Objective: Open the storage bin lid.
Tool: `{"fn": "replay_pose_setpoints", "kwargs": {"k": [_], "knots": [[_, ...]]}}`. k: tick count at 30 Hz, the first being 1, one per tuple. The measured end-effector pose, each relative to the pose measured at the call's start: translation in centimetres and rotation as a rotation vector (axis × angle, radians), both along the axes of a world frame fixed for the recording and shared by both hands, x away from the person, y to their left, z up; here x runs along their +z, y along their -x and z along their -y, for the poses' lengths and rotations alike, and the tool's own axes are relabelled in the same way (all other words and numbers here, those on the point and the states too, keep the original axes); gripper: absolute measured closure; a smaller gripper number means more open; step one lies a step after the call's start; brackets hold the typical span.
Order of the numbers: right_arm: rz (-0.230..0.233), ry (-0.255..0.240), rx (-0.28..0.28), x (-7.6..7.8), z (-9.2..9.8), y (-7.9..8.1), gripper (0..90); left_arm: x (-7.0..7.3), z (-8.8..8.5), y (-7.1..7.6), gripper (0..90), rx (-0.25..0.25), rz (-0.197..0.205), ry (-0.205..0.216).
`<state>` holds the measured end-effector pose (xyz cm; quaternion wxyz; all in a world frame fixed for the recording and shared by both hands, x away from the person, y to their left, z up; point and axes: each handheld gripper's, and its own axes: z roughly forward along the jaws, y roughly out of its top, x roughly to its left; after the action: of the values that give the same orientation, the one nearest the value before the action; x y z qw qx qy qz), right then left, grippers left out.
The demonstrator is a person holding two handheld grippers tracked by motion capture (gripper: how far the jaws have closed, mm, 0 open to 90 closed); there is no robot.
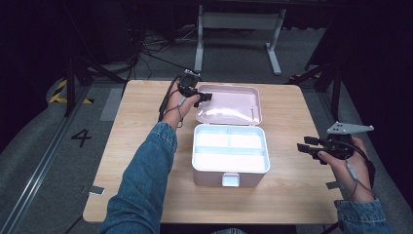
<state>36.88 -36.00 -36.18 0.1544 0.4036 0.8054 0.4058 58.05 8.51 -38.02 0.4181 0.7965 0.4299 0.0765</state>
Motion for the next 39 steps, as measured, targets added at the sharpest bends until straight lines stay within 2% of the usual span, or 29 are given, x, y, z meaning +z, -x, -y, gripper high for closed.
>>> {"fn": "replay_pose_setpoints", "kwargs": {"k": [4, 14, 23, 35, 39], "knots": [[-0.006, -0.002, 0.001, -0.1, 0.0, 0.0, 54.5, -0.2, 0.1, -0.1, 41.9, 0.004, -0.01, -0.008], [-0.01, -0.004, -0.001, -0.2, 0.0, -0.1, 54.5, -0.9, 0.3, -0.3, 40.3, 0.022, -0.081, -0.015], [-0.014, -0.006, 0.005, -0.3, -0.1, -0.1, 53.8, -1.5, 0.5, -0.4, 38.8, 0.045, -0.126, -0.012], [-0.017, -0.013, 0.002, -0.3, 0.0, -0.1, 53.0, -2.0, 0.6, -0.4, 34.1, 0.052, -0.16, -0.01], [-0.02, -0.018, 0.0, -0.3, 0.0, -0.1, 52.3, -2.2, 0.7, -0.3, 29.3, 0.062, -0.145, -0.014]]}}
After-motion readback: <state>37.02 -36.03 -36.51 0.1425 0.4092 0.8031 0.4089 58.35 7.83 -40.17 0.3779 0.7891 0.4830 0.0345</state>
